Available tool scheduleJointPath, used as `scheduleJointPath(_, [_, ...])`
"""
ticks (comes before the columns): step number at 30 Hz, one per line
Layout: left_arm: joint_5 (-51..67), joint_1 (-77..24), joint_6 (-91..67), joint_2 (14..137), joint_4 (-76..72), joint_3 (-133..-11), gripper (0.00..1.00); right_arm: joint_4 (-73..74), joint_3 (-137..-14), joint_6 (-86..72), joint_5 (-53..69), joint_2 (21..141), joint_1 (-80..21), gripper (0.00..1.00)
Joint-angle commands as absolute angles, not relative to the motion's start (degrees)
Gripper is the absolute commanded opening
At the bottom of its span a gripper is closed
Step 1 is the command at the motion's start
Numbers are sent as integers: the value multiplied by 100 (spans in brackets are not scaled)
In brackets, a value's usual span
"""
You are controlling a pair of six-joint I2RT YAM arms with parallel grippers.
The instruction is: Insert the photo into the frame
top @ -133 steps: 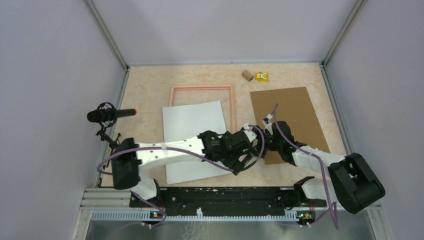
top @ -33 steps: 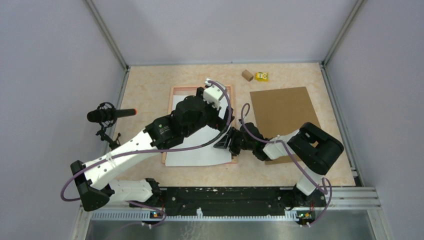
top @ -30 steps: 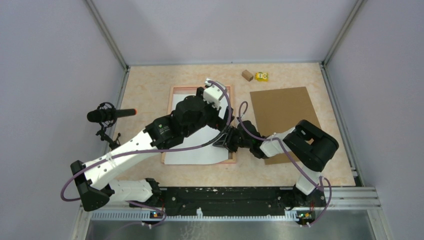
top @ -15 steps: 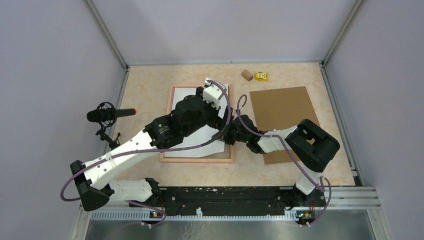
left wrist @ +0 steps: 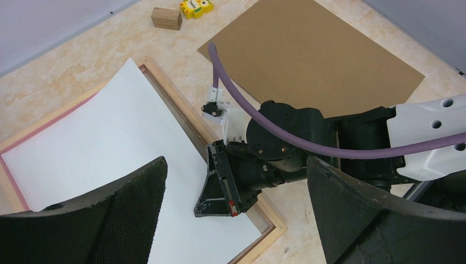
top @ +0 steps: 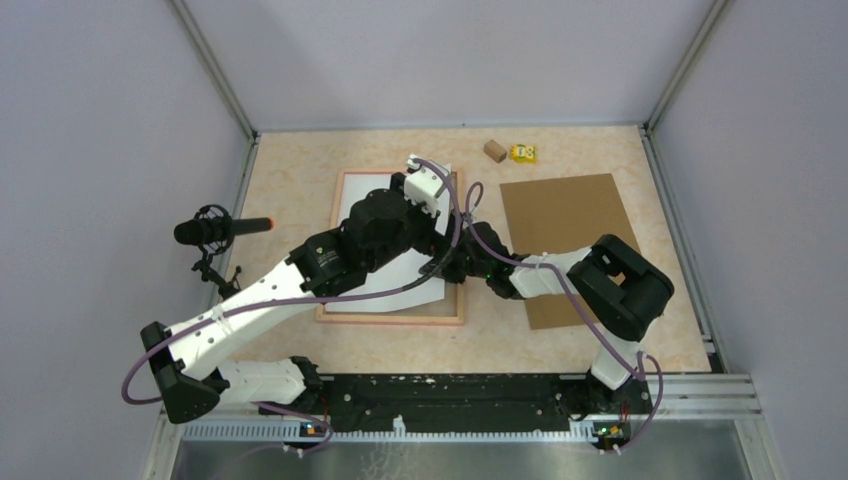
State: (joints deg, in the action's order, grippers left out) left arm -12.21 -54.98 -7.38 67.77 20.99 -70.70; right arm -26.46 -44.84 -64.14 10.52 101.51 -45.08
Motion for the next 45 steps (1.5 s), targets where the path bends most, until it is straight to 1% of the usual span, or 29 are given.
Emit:
scheduleJointPath(1, [-1134,-5466,-795,6720,1865,-7047,99,-2503,-4825,-6092,840,10220,-4456,0])
scheduleJointPath(2, [-1146,-5467,-799,6725,1870,-7049,99,-2462,-4870,-6065,847,10232,-4456,3])
scheduleJointPath(4, [-1166,-5452,-798,6733,1878,-7046,99,-2232,-4990,-5976,889,10199,-4458,24])
scheduleJointPath(7, [-1128,-5437,-820,6737,1875,-7049,99,-1387,-5205,-5736,633,9976,-4544,50])
scheduleJointPath(8, [-1105,-5426,-830,6733,1878,-7041,99,-1073,-5258,-5637,536,9883,-4563,56])
scheduleJointPath(12, [-1009,-5416,-865,6699,1866,-7032,99,-183,-5217,-5325,222,9445,-4571,72])
scheduleJointPath(17, [-991,-5380,-906,6656,1845,-7011,99,805,-5144,-4765,18,8824,-4476,87])
scheduleJointPath(21, [-1089,-5371,-939,6552,1783,-6942,99,1592,-4847,-4430,-425,8193,-4146,89])
scheduleJointPath(23, [-1150,-5371,-948,6486,1738,-6903,99,1922,-4458,-4328,-591,7691,-3761,89])
scheduleJointPath(26, [-1228,-5370,-966,6407,1659,-6837,99,2206,-3923,-4165,-558,6888,-2891,90])
scheduleJointPath(29, [-1245,-5364,-1033,6440,1602,-6778,99,2480,-3670,-3935,-774,6220,-2091,97])
scheduleJointPath(31, [-1097,-5361,-1130,6549,1570,-6738,99,2589,-3625,-3814,-1042,6000,-1622,99])
scheduleJointPath(33, [-779,-5357,-1264,6756,1568,-6730,99,2685,-3629,-3799,-1267,5972,-1340,99])
scheduleJointPath(35, [-223,-5361,-1494,7024,1492,-6682,99,2732,-3626,-3872,-1305,6072,-1064,99])
scheduleJointPath(41, [2068,-5372,-2678,8168,585,-6404,99,2387,-3423,-4034,-1095,6442,-153,99])
scheduleJointPath(43, [2459,-5413,-3206,8700,318,-6356,99,2279,-3360,-4207,-1238,6546,234,99])
scheduleJointPath(45, [2500,-5477,-3729,9068,-109,-6220,99,2391,-3570,-4106,-1189,6767,560,99])
